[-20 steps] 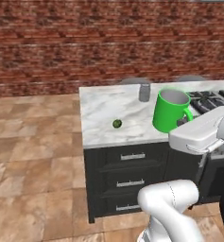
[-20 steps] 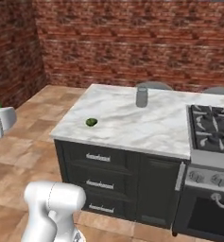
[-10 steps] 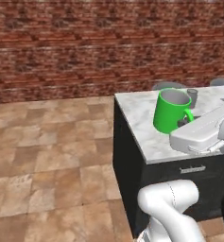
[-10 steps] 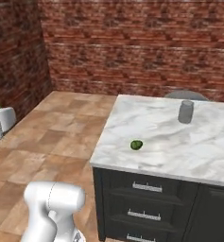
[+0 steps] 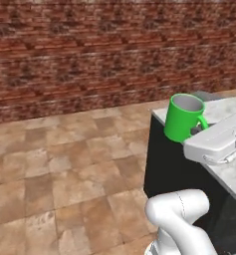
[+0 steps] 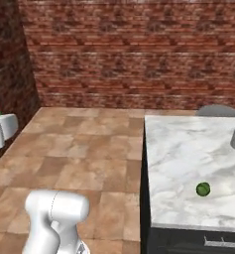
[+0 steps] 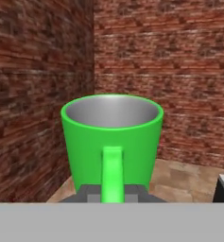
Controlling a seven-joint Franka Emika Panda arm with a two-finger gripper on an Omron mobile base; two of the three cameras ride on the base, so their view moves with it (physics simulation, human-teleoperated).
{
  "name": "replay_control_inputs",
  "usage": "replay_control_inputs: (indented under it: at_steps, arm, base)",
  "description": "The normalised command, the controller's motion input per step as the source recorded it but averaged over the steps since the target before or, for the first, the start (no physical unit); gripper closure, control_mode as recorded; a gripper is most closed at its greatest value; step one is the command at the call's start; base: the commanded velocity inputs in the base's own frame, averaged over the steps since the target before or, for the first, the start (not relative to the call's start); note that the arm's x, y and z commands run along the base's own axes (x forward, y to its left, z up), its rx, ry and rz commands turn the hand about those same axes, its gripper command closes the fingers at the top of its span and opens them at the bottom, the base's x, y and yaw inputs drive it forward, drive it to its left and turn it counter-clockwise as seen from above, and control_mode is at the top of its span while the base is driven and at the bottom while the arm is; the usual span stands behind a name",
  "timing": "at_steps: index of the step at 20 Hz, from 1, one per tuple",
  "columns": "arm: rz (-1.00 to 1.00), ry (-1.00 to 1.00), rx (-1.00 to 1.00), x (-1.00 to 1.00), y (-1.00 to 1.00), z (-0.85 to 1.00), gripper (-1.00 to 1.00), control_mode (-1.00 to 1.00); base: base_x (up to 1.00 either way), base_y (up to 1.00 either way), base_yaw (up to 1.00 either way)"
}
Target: Open the cabinet directly in front. Then move the beer and the mug to the dining counter with the jar on it.
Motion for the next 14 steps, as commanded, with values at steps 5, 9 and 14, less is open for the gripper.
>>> replay_control_inputs:
  at_steps: [5,9,14]
  arm:
    - [0.0,0.0,0.0,0.0,0.0,0.0,1.0,1.0]
    - [0.0,0.0,0.0,0.0,0.0,0.0,1.0,1.0]
    - [0.0,0.0,0.0,0.0,0.0,0.0,1.0,1.0]
  base:
    - [1.0,0.98,-0.65]
    - [1.0,0.95,-0.67]
    - [0.98,0.79,-0.79]
